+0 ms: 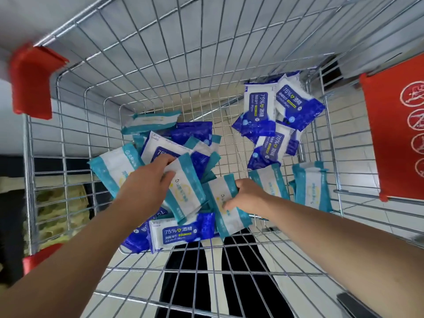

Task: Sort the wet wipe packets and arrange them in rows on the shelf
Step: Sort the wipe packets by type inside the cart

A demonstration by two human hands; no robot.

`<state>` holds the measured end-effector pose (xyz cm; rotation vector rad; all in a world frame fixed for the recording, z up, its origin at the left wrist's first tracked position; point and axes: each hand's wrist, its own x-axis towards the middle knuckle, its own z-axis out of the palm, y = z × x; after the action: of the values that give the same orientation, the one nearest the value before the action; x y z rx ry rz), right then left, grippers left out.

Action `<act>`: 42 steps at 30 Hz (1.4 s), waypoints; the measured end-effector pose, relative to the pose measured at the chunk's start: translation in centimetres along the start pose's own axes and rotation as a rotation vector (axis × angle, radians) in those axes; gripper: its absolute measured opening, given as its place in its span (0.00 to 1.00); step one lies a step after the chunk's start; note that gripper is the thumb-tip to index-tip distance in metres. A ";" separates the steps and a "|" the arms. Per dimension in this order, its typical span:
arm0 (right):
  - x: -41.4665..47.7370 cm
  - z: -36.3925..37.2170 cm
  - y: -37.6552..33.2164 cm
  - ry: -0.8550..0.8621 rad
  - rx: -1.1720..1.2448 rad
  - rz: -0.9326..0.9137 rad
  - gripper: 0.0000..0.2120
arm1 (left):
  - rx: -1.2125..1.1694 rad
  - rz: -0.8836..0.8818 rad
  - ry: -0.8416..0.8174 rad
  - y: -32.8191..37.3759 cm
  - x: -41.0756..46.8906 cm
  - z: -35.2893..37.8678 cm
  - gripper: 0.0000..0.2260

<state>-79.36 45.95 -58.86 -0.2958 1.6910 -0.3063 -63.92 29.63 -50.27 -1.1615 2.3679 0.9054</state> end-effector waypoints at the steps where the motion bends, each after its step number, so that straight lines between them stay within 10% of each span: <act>1: 0.0 0.0 0.1 0.003 -0.001 -0.004 0.20 | 0.000 0.007 0.015 0.1 0.2 0.0 0.09; 11: -3.3 -7.3 1.5 0.027 0.024 -0.138 0.16 | -0.091 0.015 0.076 2.2 1.2 -0.1 0.08; 16: -6.4 -13.8 2.6 0.308 -0.275 -0.267 0.12 | -0.126 -0.015 0.082 5.4 2.5 1.5 0.08; 21: -6.2 -14.1 6.2 0.159 -0.688 -0.222 0.11 | -0.208 -0.023 0.009 8.2 4.0 4.0 0.10; 35: -3.9 -17.0 9.2 0.177 -0.001 0.031 0.19 | -0.346 -0.075 -0.332 13.1 6.7 13.5 0.14; 42: -4.3 -13.7 9.2 0.493 -0.627 -0.116 0.31 | -0.137 0.062 -0.435 12.6 5.4 13.2 0.19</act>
<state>-92.52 56.57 -56.38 -0.8364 2.2380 0.0909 -76.84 41.29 -58.04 -0.8347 2.0220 1.2173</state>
